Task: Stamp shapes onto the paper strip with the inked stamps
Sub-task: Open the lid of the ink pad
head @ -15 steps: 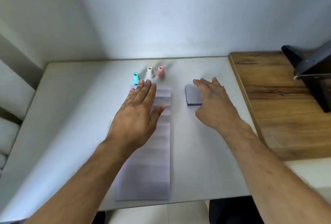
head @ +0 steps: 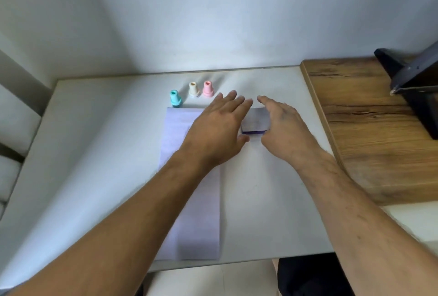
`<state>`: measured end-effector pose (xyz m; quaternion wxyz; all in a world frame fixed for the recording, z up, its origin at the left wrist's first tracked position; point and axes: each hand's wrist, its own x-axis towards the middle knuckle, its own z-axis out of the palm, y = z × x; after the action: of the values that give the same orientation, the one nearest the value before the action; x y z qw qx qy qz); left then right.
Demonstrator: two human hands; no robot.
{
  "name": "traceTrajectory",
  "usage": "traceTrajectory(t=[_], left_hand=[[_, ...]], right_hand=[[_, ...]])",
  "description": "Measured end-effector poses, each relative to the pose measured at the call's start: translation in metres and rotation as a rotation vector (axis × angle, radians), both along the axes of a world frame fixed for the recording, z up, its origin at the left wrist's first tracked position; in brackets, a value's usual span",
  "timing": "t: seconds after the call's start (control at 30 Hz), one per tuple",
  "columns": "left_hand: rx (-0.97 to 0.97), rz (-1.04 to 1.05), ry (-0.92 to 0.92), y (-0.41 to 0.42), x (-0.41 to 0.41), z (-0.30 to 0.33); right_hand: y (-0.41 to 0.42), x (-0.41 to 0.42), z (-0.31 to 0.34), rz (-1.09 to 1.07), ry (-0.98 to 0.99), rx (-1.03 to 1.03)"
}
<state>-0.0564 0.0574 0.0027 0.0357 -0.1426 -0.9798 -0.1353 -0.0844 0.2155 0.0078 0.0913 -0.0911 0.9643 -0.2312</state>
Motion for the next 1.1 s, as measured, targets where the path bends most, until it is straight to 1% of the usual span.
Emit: traceTrajectory(t=[0.17, 0.3, 0.57, 0.63, 0.8, 0.97, 1.1], left_hand=[[-0.067, -0.023, -0.137, 0.010, -0.027, 0.012], [-0.137, -0.046, -0.207, 0.010, -0.037, 0.012], [-0.106, -0.003, -0.323, 0.009, -0.050, 0.024], [-0.115, -0.017, -0.335, 0.009, -0.052, 0.024], [-0.051, -0.039, -0.371, 0.006, -0.057, 0.035], [-0.016, 0.055, -0.386, 0.009, -0.074, 0.040], [-0.029, 0.057, -0.390, 0.011, -0.088, 0.037]], right_hand=[[0.012, -0.005, -0.006, -0.085, 0.007, -0.060], [0.022, -0.007, -0.008, -0.150, -0.005, -0.108], [0.032, -0.006, -0.011, -0.231, -0.045, -0.270], [0.032, -0.006, -0.011, -0.238, -0.033, -0.276], [0.031, -0.005, -0.012, -0.243, -0.015, -0.243], [0.031, -0.009, -0.012, -0.239, -0.035, -0.242], [0.029, -0.009, -0.015, -0.230, -0.020, -0.223]])
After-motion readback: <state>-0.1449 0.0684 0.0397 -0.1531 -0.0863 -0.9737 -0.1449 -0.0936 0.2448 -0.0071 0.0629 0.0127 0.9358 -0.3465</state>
